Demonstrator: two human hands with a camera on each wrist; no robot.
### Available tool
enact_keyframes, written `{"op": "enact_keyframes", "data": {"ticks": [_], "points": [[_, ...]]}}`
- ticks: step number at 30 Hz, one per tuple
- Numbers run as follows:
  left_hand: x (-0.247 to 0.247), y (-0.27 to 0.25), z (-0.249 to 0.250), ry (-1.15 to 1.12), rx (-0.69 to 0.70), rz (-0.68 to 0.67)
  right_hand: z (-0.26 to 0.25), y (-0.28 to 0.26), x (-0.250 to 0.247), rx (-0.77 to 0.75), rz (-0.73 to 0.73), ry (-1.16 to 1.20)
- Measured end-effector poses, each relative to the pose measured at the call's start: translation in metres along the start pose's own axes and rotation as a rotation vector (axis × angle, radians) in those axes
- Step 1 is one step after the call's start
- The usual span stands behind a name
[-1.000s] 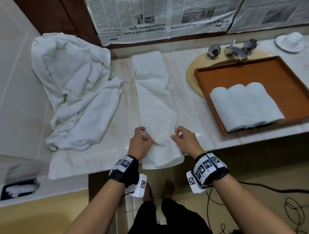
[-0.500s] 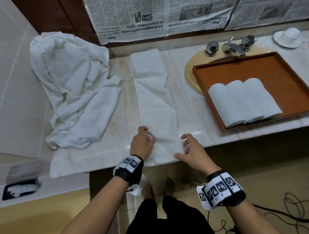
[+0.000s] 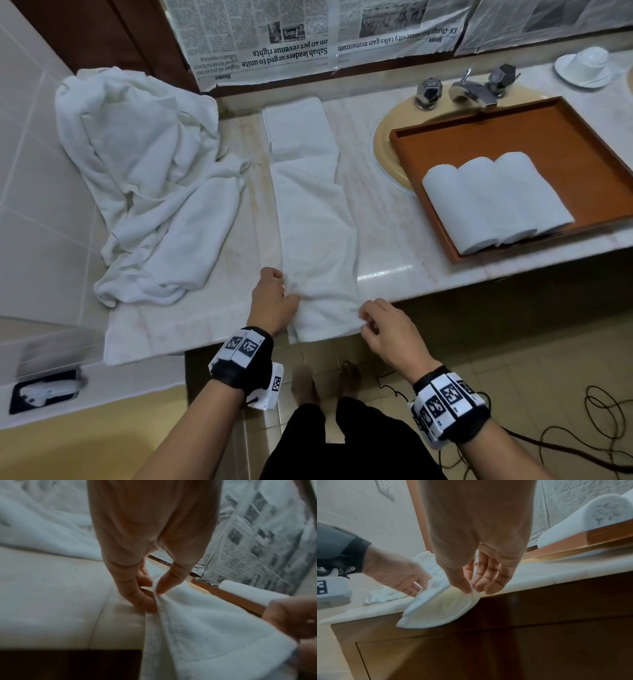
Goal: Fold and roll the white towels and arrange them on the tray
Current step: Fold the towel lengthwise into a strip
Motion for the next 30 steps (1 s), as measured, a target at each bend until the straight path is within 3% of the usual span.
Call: {"op": "enact_keyframes", "data": {"ticks": [7,10,13,15,26,30], "points": [[0.024,0.003,0.066,0.565,0.477,0.162,0.0,-0.004,0.0,-0.024,0.081,0.071],[0.036,0.012,0.084,0.59,0.607,0.137,0.002,-0.006,0.001,-0.012,0.105,0.081],[0.055,0.024,0.085,0.449,0.57,-0.119,0.002,-0.009,0.003,-0.023,0.128,0.081],[0.063,0.029,0.077,0.419,0.522,-0.194,0.003,-0.011,0.004,-0.024,0.137,0.089],[0.067,0.039,0.069,0.464,0.501,-0.171,0.014,-0.036,0.022,0.009,0.051,0.126],[0.042,0.029,0.053,0.419,0.528,0.027,0.013,-0.024,0.007,0.008,0.108,0.188]]}}
Point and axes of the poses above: each hand's wrist, its own y-axis towards the middle knuckle, its own x-axis out of the palm, z = x × y, the point moved 5 cm from there along y, towards the middle knuckle, and after that the axes turned 4 degrees about y, right-handed, at the moved point
